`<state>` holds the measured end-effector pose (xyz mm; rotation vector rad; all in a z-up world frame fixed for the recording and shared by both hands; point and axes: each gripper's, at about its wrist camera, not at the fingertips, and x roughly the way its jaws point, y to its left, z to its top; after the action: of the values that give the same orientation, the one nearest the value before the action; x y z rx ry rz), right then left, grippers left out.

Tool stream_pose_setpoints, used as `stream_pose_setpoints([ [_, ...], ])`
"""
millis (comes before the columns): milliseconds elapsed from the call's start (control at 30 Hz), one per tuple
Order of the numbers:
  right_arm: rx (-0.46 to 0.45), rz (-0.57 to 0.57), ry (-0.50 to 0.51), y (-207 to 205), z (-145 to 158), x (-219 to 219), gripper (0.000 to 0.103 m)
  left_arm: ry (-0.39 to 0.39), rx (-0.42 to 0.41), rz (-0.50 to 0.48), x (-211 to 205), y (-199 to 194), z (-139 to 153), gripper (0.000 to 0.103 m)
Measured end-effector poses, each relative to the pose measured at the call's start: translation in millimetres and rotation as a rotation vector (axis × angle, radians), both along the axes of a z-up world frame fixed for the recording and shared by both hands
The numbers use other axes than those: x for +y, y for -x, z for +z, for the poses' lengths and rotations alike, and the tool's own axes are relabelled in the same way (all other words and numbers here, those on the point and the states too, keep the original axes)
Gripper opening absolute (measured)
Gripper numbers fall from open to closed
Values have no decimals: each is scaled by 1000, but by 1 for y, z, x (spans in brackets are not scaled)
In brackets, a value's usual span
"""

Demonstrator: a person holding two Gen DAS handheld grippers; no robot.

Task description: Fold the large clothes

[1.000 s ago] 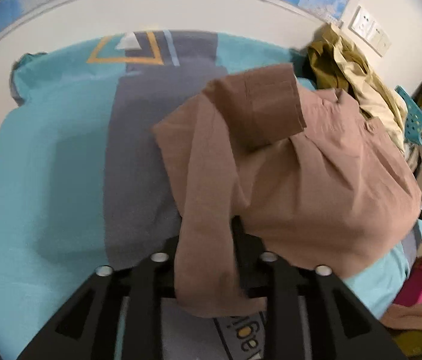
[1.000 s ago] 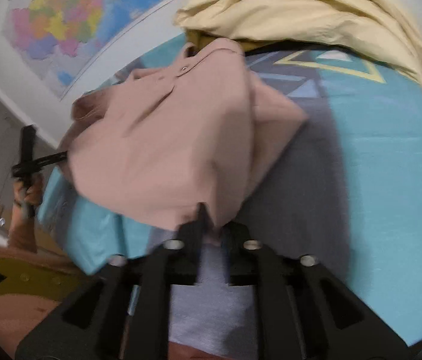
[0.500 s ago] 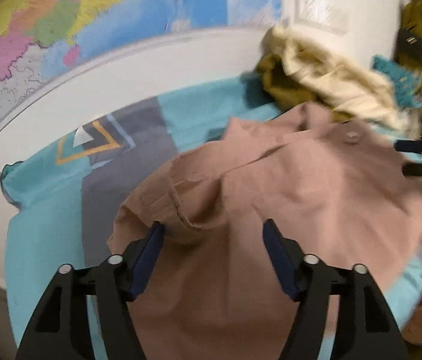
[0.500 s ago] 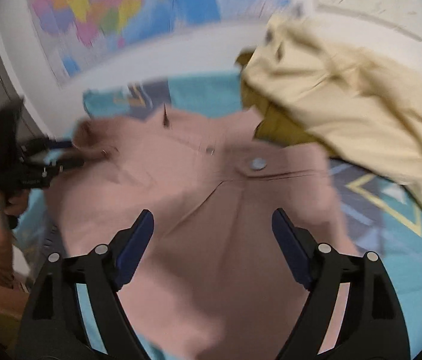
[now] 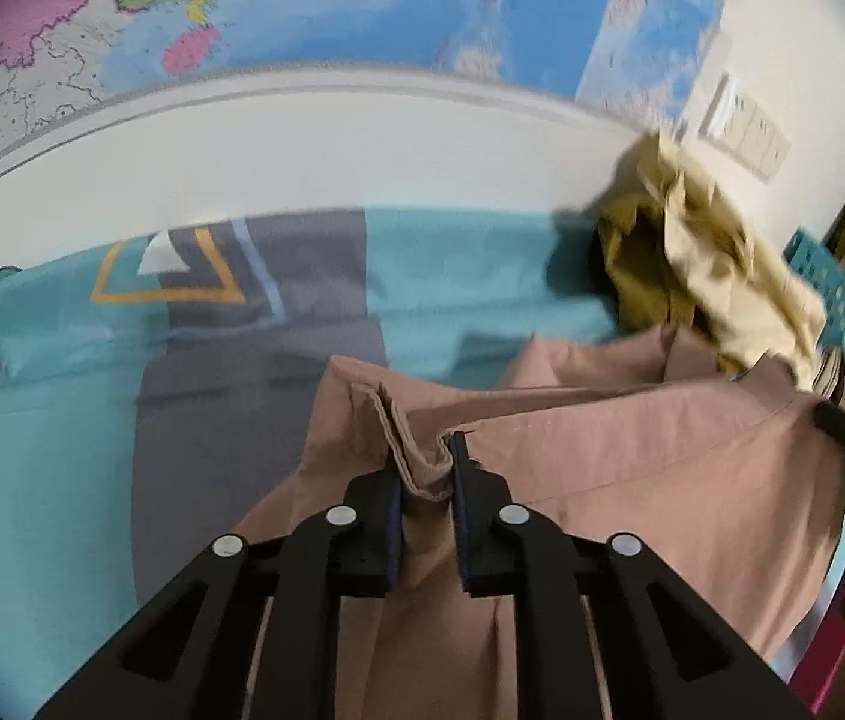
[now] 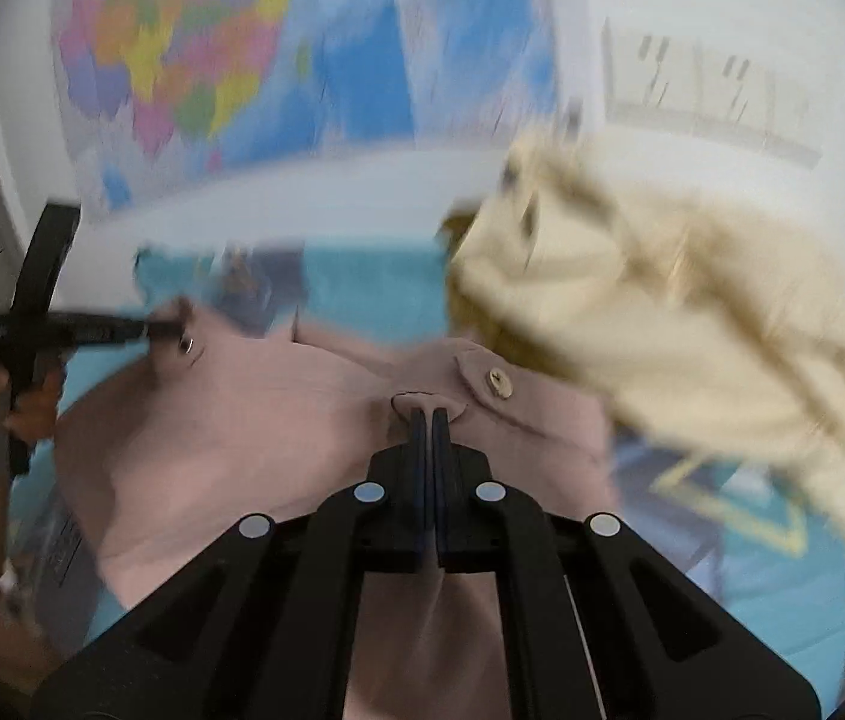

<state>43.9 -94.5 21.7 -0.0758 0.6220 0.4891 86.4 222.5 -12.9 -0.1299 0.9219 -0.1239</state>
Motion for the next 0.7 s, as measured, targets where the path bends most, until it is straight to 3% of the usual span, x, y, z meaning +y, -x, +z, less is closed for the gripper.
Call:
stream_pose_setpoints([
  [100, 61, -21, 66, -19, -23, 11, 2, -52, 11, 83, 4, -14, -10, 51],
  [133, 108, -33, 115, -30, -40, 17, 3, -63, 45, 93, 5, -19, -18, 52],
  [233, 189, -46, 119, -46, -66, 21, 4, 8, 102, 103, 20, -18, -29, 52],
  [367, 191, -50, 90, -45, -65, 12, 9, 56, 7, 60, 39, 16, -8, 64],
  [433, 195, -50, 79, -42, -65, 8, 14, 45, -37, 40, 43, 35, 0, 69],
  [500, 192, -50, 45, -36, -59, -2, 28, 44, -56, -3, 46, 57, 1, 72],
  [600, 165, -45, -24, -18, -43, -18, 49, 32, -41, -33, 49, 85, -8, 75],
  [700, 141, -34, -46, 4, -32, -33, 57, 29, -11, -59, 48, 108, -24, 78],
])
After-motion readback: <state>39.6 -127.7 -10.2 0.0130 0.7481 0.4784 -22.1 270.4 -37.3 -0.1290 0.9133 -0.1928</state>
